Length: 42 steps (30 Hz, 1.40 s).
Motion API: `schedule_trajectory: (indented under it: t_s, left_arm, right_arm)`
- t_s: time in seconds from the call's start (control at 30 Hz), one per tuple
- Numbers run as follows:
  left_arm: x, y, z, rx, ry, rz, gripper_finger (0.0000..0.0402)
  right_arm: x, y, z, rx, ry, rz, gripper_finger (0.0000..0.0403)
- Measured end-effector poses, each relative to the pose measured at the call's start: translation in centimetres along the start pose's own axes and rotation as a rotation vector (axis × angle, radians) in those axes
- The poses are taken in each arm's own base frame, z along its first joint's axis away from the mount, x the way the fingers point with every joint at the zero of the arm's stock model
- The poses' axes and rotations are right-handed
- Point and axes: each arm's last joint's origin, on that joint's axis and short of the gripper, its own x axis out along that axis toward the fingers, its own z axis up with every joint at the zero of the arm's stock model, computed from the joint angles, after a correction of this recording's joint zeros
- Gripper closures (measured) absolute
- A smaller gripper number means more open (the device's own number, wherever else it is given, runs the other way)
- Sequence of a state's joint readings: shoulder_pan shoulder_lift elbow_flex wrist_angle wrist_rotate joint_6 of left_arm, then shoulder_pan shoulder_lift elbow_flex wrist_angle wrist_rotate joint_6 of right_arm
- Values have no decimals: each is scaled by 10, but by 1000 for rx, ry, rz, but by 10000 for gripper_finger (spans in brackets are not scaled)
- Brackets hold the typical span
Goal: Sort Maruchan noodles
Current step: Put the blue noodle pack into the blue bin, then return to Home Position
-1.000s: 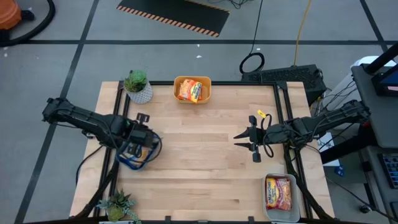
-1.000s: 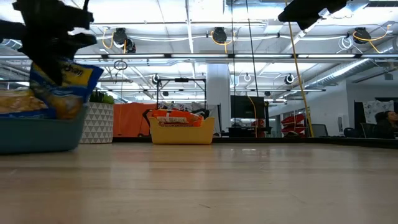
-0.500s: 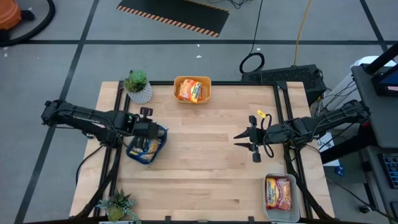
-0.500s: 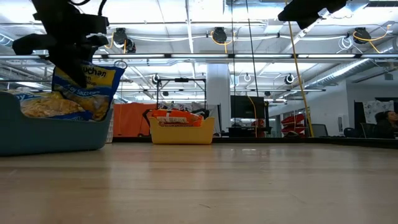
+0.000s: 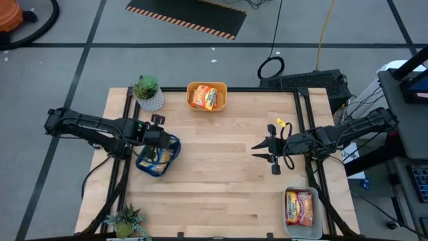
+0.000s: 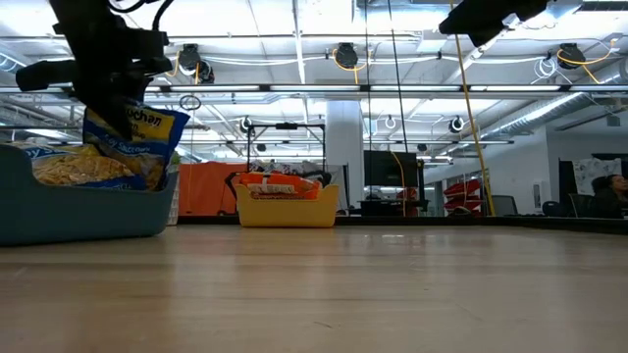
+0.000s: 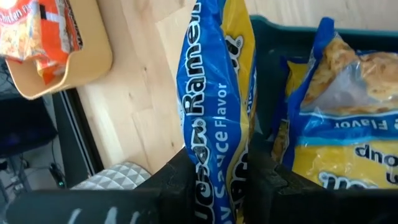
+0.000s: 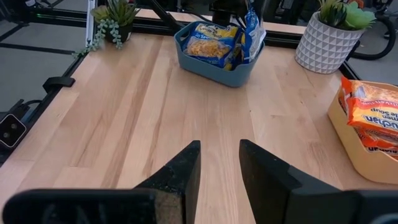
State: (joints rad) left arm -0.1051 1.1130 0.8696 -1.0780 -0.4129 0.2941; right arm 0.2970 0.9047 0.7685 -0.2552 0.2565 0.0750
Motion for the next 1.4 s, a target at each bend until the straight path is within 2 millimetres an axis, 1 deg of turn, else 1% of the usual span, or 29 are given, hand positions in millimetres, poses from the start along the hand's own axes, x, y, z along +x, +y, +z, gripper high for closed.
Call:
schedule_trajectory:
  t_s: [0.07,0.13,0.23,0.37,0.47,0.63,0.77,0.87,0.93,1.03,1.17,1.3,1.4]
  left_arm:
    - [0,0,0,-27,3,-1,304]
    - [0,0,0,-57,2,-1,282]
    - [0,0,0,-116,5,15,230]
    - [0,1,0,-145,8,29,158]
    - [-2,2,0,-198,4,43,128]
    - [-15,8,-2,-300,30,57,122]
    - [-36,17,-7,-486,79,103,122]
    - [-53,25,-8,-648,68,131,122]
    - [-62,28,-9,-706,36,135,122]
    - [-70,30,-10,-722,-40,164,122]
    - [-76,31,-17,-738,-169,270,122]
    - [-82,34,-20,-786,-369,300,122]
    - [-85,35,-17,-758,-542,261,122]
  right_arm:
    - [0,0,0,-1,4,0,296]
    - [0,0,0,-2,4,-1,296]
    - [0,0,0,-10,4,-1,296]
    - [0,0,0,-17,4,-2,296]
    - [0,0,0,-29,4,-6,296]
    - [0,0,0,-69,4,-7,296]
    - [0,-2,0,-102,5,-39,296]
    - [0,-3,-1,-105,9,-41,296]
    - [0,-3,-1,-116,9,-40,296]
    - [-3,-3,1,-130,-8,-47,296]
    - [-8,-6,2,-149,-25,-93,296]
    - [-16,-8,5,-171,-61,-96,296]
    - [-24,-10,7,-200,-90,-101,296]
